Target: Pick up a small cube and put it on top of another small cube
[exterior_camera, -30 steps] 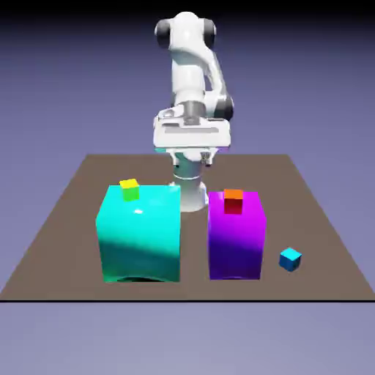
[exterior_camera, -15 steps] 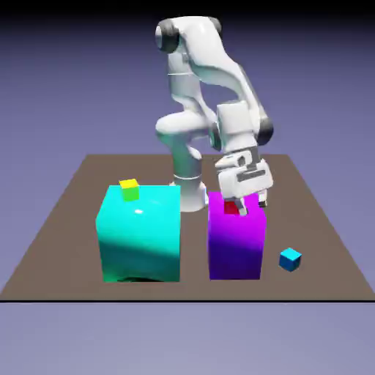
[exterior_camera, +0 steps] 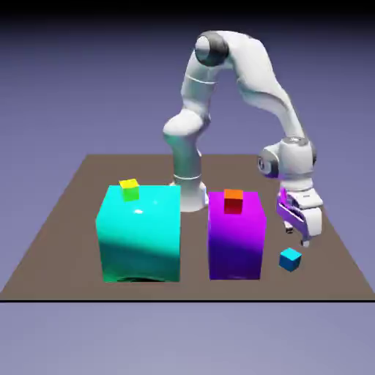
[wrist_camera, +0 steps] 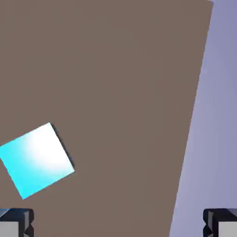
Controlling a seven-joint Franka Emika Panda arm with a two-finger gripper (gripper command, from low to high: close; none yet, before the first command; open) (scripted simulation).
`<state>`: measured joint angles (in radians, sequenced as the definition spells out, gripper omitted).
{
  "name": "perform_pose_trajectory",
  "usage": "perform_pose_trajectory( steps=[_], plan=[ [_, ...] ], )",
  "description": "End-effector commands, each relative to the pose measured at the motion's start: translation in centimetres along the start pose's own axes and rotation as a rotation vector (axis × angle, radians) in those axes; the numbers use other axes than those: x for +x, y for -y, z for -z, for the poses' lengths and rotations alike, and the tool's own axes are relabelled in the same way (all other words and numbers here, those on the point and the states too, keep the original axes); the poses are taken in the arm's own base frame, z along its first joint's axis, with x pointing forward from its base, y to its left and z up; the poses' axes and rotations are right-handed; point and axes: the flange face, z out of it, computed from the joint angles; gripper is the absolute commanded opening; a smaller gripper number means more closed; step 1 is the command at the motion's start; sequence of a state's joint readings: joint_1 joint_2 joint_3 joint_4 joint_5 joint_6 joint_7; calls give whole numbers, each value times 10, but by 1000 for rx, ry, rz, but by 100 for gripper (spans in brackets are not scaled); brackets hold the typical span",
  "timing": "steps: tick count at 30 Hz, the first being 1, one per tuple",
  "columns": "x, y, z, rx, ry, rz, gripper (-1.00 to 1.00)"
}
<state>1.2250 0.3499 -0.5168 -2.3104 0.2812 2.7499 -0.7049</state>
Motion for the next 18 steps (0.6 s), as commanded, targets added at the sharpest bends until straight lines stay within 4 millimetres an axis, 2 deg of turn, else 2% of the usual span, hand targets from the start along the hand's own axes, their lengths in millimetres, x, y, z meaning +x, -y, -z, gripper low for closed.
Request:
perform_pose_trajectory(
  steps=[1,4,5,10,11,12,17,18],
  plan=[
    [3,9,-7,4,25,68,0],
    [-14,33,-30,58,141,295,0],
    [-14,33,-30,58,141,295,0],
    [-23,38,-99,58,141,295,0],
    [-23,38,-99,58,141,295,-100],
    [-23,38,-99,58,141,295,-100],
    [-14,33,-31,58,143,293,-100],
    [-17,26,-34,60,152,272,-100]
  ],
)
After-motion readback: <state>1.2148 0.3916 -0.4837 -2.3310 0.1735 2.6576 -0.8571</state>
